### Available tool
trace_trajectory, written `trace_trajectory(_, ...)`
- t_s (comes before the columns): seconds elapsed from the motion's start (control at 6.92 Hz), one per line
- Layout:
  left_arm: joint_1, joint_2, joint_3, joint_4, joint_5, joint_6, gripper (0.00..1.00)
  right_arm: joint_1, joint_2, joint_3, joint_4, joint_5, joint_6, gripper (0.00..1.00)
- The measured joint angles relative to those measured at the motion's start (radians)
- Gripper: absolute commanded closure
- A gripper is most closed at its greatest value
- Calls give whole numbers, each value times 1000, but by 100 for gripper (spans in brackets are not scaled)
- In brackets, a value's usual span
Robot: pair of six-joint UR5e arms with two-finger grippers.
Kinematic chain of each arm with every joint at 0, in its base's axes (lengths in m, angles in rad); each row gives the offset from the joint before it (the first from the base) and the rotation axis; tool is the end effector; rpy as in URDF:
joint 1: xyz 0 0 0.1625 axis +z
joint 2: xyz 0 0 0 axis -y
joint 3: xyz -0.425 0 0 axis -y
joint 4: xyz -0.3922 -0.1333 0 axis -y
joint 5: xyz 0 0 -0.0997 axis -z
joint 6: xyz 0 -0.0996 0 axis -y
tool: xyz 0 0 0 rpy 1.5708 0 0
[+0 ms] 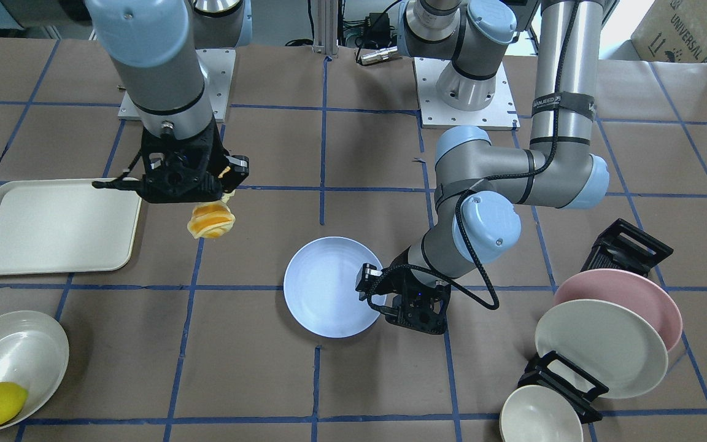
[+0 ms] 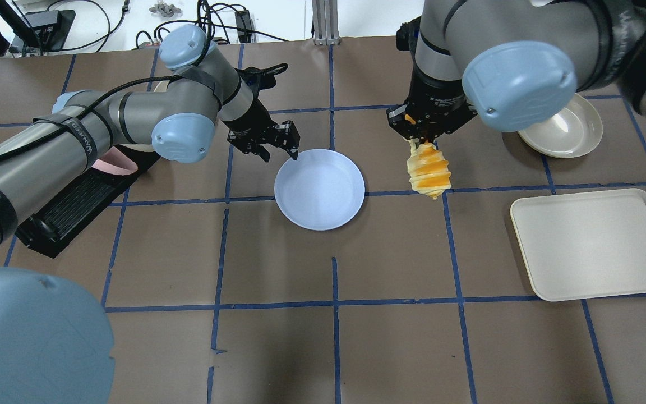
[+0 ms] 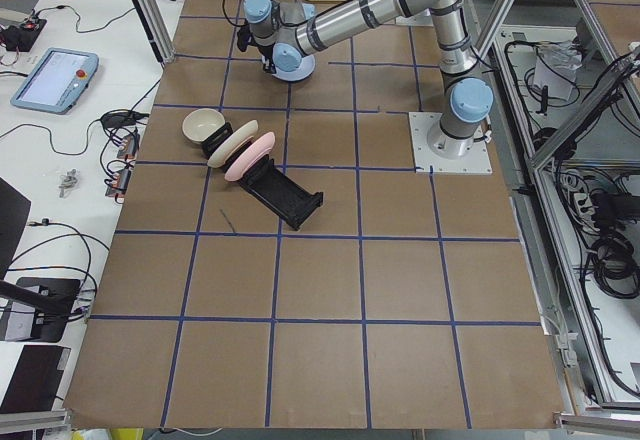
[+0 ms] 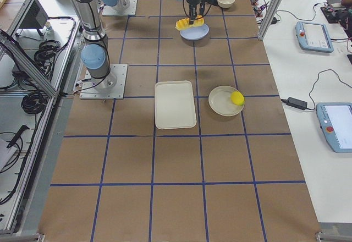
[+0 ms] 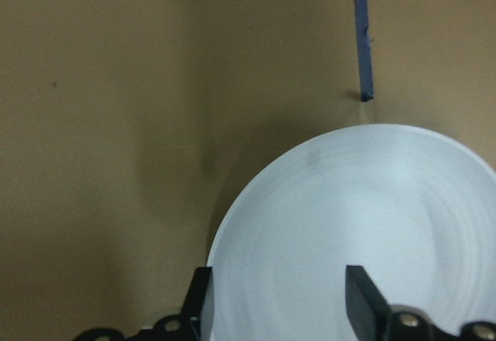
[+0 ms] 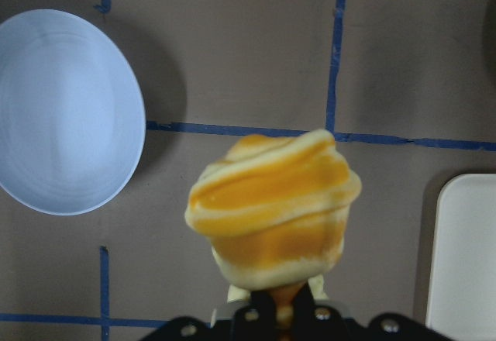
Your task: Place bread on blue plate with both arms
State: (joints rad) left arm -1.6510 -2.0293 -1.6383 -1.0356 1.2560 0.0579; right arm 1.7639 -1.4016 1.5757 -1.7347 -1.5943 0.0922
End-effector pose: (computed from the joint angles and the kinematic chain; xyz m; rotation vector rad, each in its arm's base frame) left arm -0.2139 -0.6127 0.2529 -0.1971 -2.8198 0.0080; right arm 0.2353 -0.5210 0.4129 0.1574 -3.1129 -0.0105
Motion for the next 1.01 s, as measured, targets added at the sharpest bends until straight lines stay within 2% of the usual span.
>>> trace_trajectory(0.14,16,50,0,-30,22,-3,2,24,28,0,-34,7,5,97)
trace_trajectory(0.58,64,223,7,-212,230,5,0,90,172,-10,-231,75,49,97)
trace_trajectory(0.72,67,272,9,-260,287,7,0,118,246,-46,-275,77,73,97)
trace_trajectory(1.01,88,336,18,-337,343,12,0,159,371,-152,-269,78,87,97)
